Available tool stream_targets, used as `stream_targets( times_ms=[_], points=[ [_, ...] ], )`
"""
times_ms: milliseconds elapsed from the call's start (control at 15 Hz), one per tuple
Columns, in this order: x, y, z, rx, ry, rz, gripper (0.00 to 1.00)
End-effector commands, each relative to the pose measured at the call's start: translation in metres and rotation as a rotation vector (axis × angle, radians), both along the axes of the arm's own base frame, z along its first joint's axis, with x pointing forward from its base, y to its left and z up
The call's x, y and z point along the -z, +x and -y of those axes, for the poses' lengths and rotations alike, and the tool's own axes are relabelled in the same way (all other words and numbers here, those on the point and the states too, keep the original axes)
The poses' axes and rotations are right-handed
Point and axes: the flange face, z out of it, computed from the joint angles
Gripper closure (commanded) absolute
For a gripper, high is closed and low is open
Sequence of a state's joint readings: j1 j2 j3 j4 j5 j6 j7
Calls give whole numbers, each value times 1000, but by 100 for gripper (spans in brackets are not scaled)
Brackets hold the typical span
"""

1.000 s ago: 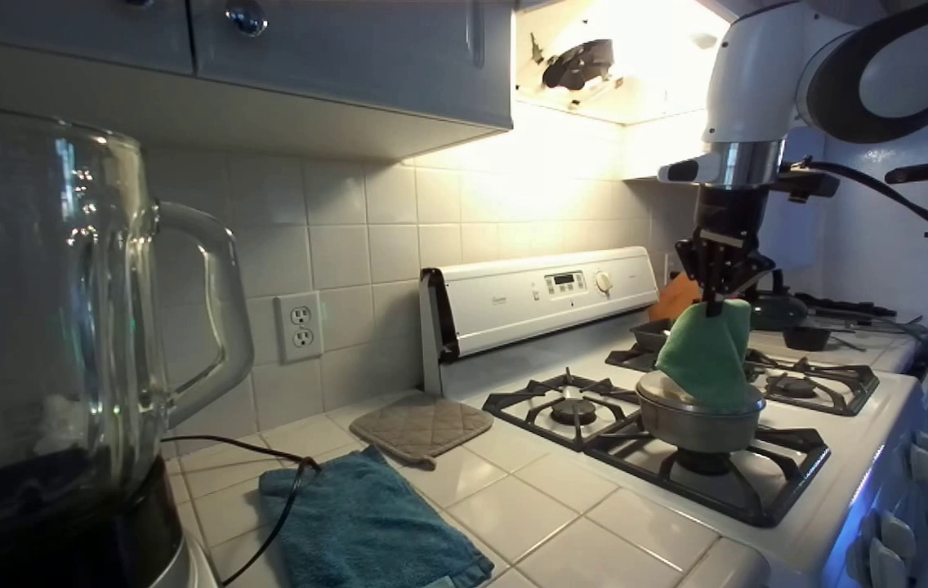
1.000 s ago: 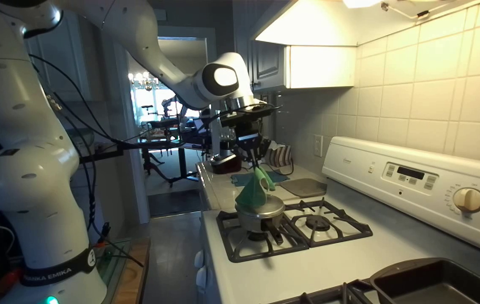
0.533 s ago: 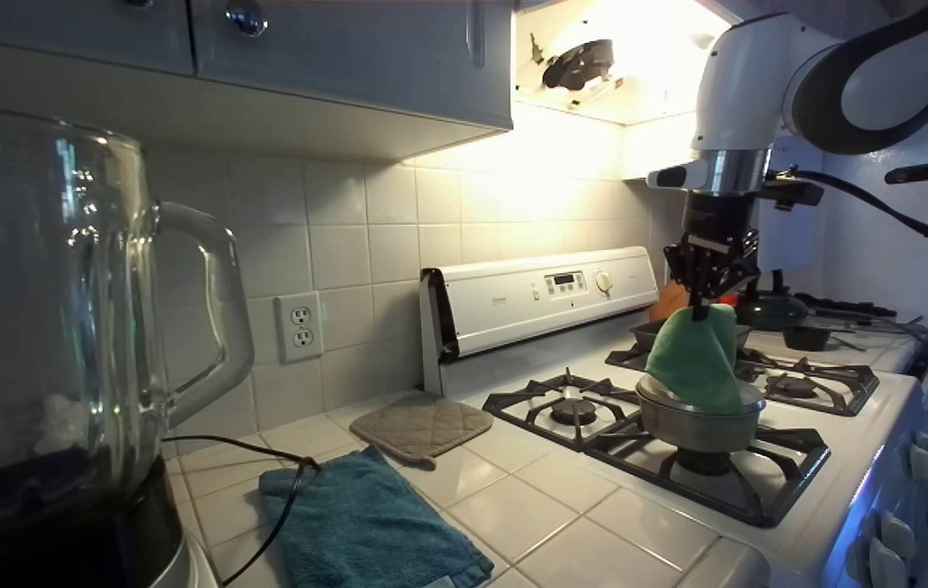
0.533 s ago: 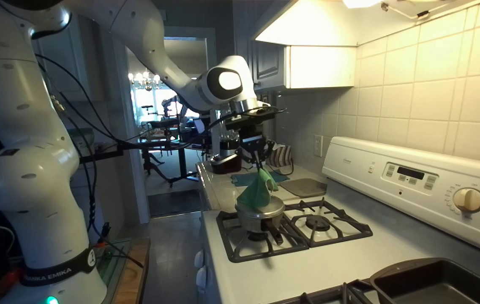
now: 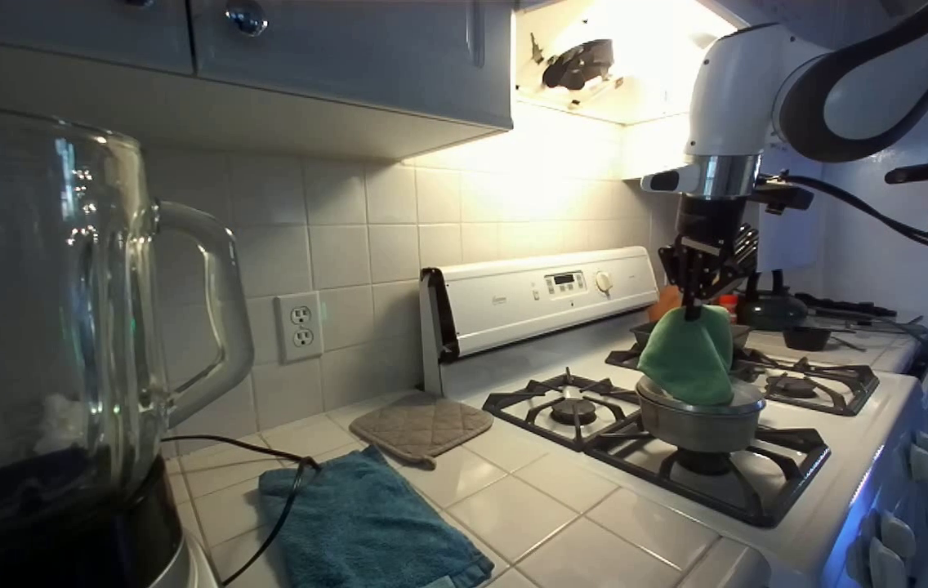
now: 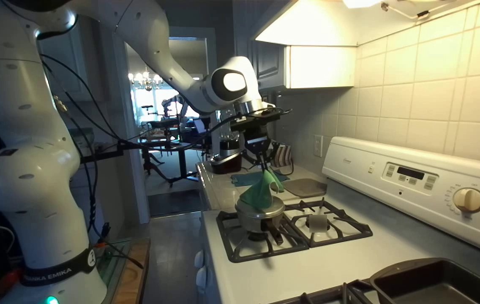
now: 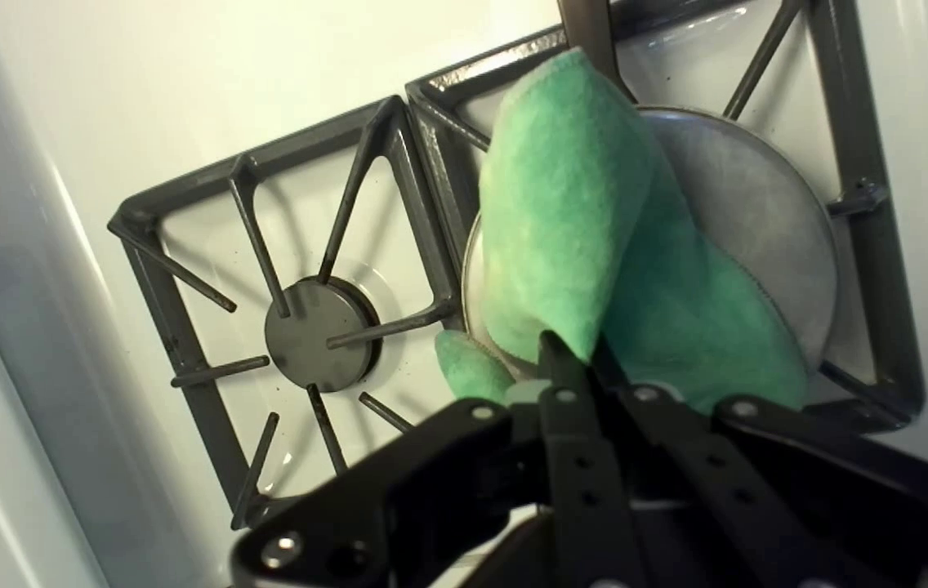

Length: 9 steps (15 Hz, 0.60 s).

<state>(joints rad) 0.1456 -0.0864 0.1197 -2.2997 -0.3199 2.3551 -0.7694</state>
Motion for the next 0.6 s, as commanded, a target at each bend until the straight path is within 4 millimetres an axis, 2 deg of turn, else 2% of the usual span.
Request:
stream_targets(
  times_ms=[0, 200, 267, 333, 400, 533],
  points=[
    [2, 7, 6, 6, -20, 8, 98],
    [2, 7, 6, 6, -21, 5, 93],
    [3, 7, 6, 5, -21, 5, 86],
    [2, 7, 6, 6, -22, 6, 68],
    [2, 7, 6, 6, -18, 7, 65],
    [1, 6, 6, 5, -18, 9, 52]
  ],
)
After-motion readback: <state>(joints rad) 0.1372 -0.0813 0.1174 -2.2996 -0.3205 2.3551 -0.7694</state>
